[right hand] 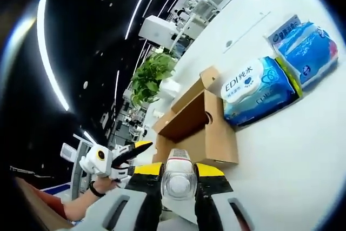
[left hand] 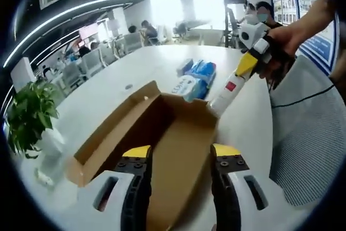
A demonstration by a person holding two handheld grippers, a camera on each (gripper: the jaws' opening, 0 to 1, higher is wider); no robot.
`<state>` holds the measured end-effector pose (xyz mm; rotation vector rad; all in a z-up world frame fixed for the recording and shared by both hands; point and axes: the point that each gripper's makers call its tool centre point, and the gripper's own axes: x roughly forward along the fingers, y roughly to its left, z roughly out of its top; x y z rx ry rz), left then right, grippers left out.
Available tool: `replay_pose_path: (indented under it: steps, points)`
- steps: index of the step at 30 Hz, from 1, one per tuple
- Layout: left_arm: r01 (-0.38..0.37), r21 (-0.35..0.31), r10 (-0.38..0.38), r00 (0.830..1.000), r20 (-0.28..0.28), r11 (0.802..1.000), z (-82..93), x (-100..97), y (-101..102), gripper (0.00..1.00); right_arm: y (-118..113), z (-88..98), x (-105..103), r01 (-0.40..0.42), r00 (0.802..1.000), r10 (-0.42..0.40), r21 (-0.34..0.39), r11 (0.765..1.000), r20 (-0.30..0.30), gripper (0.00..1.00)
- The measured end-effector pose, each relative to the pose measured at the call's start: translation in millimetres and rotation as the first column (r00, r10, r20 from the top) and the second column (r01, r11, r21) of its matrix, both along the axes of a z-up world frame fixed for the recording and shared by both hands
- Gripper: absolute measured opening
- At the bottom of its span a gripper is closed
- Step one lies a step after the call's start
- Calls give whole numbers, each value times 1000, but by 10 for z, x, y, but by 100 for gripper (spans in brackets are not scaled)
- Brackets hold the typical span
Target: Operate the shoe box by opening the lid, removing the specified soft item, and placing it in the target area until the item is outside and the box remains undamaged.
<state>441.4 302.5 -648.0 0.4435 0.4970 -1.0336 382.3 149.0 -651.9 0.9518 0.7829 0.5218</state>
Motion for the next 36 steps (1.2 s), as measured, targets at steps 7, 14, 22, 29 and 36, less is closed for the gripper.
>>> replay_pose_path:
  steps: [7, 14, 22, 29, 36]
  points:
    - [-70, -37, 68, 997, -45, 997, -12, -17, 137, 45, -137, -26, -25, 27, 999, -27, 2, 1000, -17, 17]
    - [-139, -85, 131, 987, -91, 987, -36, -60, 240, 45, -338, 4, -55, 63, 998, -63, -7, 998, -22, 17]
    - [-219, -139, 199, 970, -143, 966, -48, -80, 346, 46, -615, 81, -81, 96, 995, -97, -39, 995, -18, 17]
    - [-236, -144, 215, 965, -151, 961, -64, -114, 378, 46, -761, 209, -34, 110, 994, -110, -69, 992, -4, 17]
    - [-246, -148, 222, 962, -159, 958, -79, -150, 381, 46, -874, 326, 133, 118, 993, -118, -86, 989, -1, 17]
